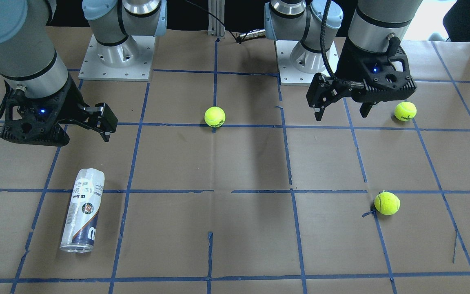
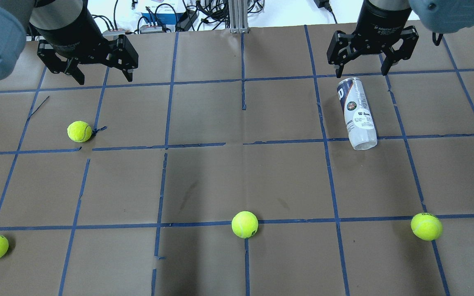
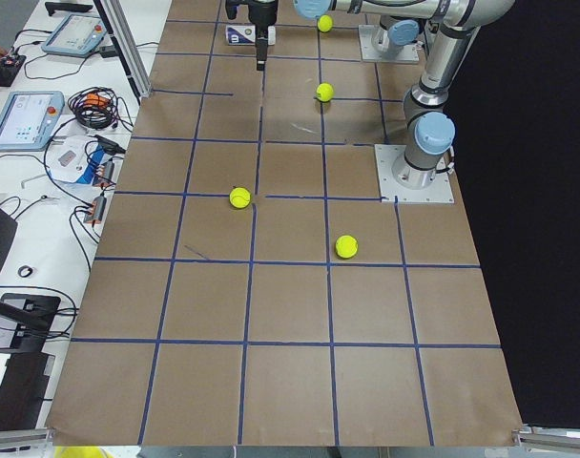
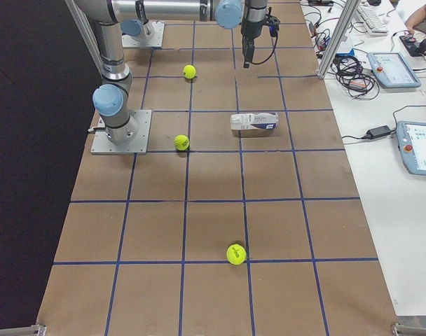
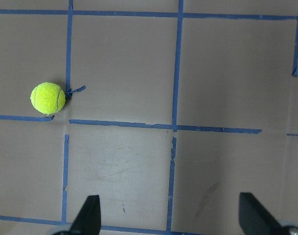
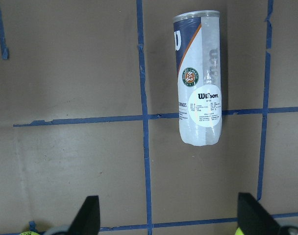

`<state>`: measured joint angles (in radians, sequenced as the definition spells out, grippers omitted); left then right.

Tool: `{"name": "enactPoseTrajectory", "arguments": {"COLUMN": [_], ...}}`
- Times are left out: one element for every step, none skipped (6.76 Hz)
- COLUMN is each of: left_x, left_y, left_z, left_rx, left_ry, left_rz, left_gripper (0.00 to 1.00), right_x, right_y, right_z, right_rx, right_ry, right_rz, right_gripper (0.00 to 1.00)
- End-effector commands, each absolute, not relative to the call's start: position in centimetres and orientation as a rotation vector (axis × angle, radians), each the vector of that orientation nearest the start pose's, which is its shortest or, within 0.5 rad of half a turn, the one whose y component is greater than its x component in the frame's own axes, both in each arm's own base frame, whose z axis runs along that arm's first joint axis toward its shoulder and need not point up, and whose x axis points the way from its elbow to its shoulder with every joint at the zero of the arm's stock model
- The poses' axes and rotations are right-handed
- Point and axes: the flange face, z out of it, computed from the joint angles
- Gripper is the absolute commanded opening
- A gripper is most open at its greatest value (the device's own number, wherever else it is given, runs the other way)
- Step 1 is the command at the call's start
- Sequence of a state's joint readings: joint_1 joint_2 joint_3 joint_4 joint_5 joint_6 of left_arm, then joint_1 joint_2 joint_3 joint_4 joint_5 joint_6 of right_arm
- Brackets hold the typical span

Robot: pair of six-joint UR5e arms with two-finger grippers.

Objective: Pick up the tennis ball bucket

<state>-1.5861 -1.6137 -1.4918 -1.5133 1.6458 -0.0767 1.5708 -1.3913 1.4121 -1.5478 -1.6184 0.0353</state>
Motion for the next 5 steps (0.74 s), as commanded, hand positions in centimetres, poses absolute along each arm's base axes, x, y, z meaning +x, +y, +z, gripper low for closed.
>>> {"name": "enactPoseTrajectory", "arguments": {"left_x": [-13.3, -13.22, -13.22, -13.22, -13.3], "left_y": [-51.68, -51.72, -51.67, -51.65, -51.63], "left_z": [51.12, 51.14, 51.29, 51.2, 51.2], "left_rx": [-0.099, -0.104, -0.104, -0.104, -0.1], "left_ry": [3.066, 3.065, 3.065, 3.065, 3.066], "left_rz": [-0.146, -0.149, -0.153, -0.149, -0.149], "left_gripper": [1.0, 1.0, 1.0, 1.0, 1.0], "right_x": [12.89, 12.79, 12.71, 12.71, 12.63], "right_y": [-56.23, -56.26, -56.36, -56.32, -56.35], "right_z": [46.47, 46.24, 46.36, 46.51, 46.34], "right_rx": [0.054, 0.054, 0.054, 0.055, 0.057], "right_ry": [3.185, 3.187, 3.185, 3.185, 3.185], "right_rz": [0.082, 0.089, 0.077, 0.075, 0.082], "right_gripper": [1.0, 1.0, 1.0, 1.0, 1.0]}}
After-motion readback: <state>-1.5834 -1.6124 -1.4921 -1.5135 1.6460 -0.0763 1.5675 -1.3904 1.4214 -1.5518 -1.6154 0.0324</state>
